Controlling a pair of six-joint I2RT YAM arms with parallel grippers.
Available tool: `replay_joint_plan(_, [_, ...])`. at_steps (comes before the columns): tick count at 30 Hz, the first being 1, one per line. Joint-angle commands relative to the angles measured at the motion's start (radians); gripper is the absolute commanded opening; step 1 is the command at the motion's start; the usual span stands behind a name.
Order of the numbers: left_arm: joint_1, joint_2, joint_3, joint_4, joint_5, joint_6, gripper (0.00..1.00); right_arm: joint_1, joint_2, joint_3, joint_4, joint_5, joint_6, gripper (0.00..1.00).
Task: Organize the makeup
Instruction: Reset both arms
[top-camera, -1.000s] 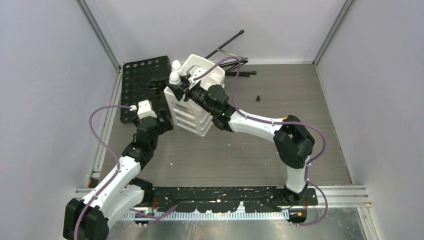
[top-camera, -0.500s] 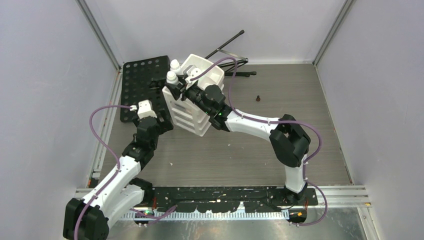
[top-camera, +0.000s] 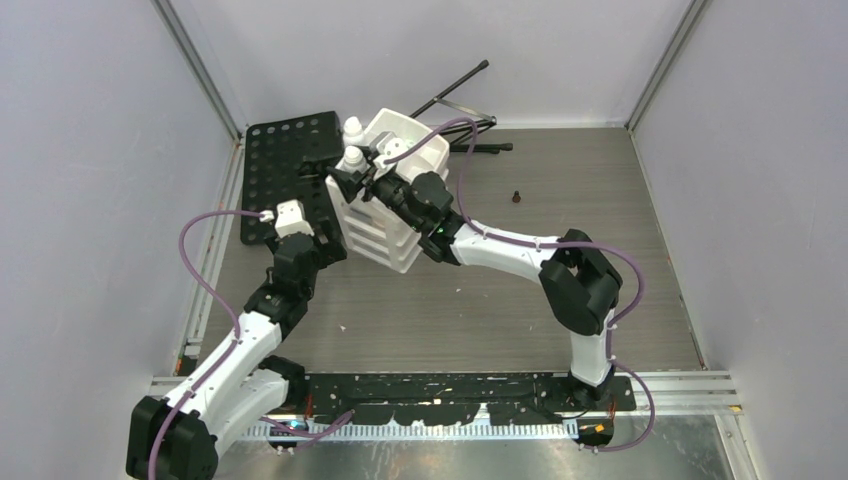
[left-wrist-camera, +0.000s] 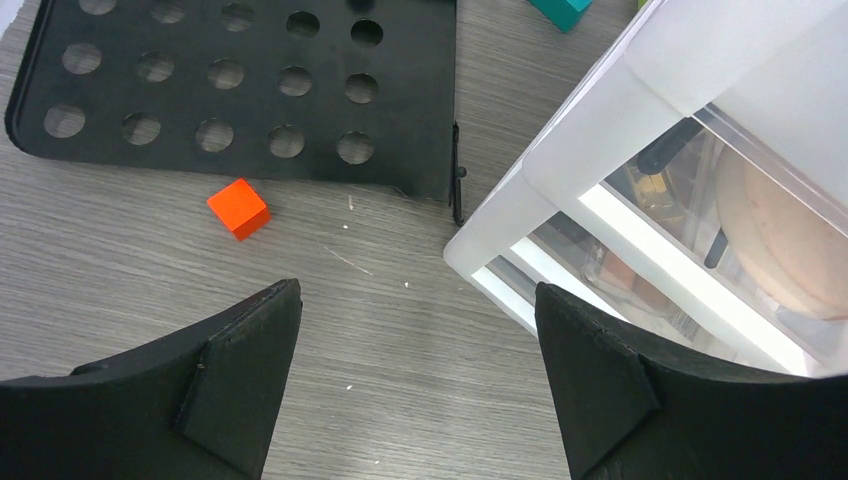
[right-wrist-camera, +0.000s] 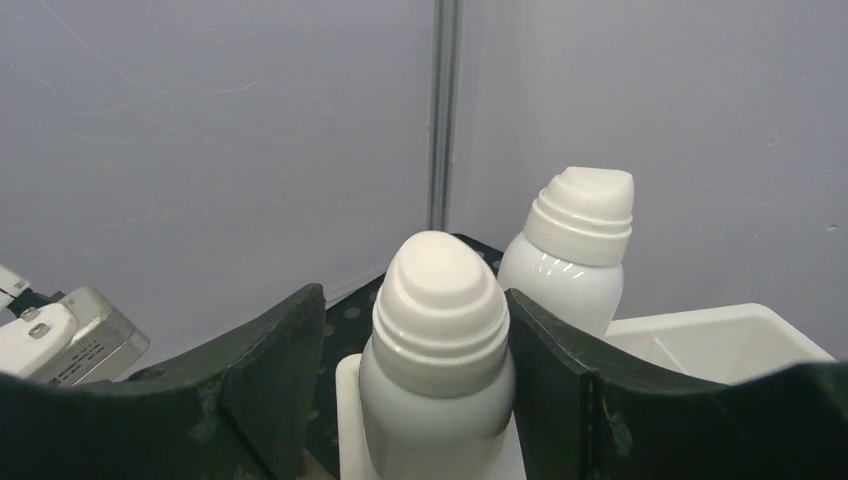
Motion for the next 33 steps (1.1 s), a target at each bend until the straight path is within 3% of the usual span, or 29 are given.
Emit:
replay_joint_plan(1, [0.003, 0.002, 0.025, 0.04, -0.003, -0.001, 0.89, -0.003, -0.08, -0.019, 0.092, 0.031, -0.014, 0.7])
replay_joint_plan(25, [0.003, -0.038, 0.015, 0.023, -0.045, -0.011, 0.9, -0.002, -0.257, -0.168, 0.096, 0.084, -0.035, 0.8])
replay_joint_plan(33, [0.003, -0.098, 0.004, -0.046, -0.133, -0.028, 0.89, -0.002, -0.453, -0.415, 0.116, 0.176, 0.047, 0.82])
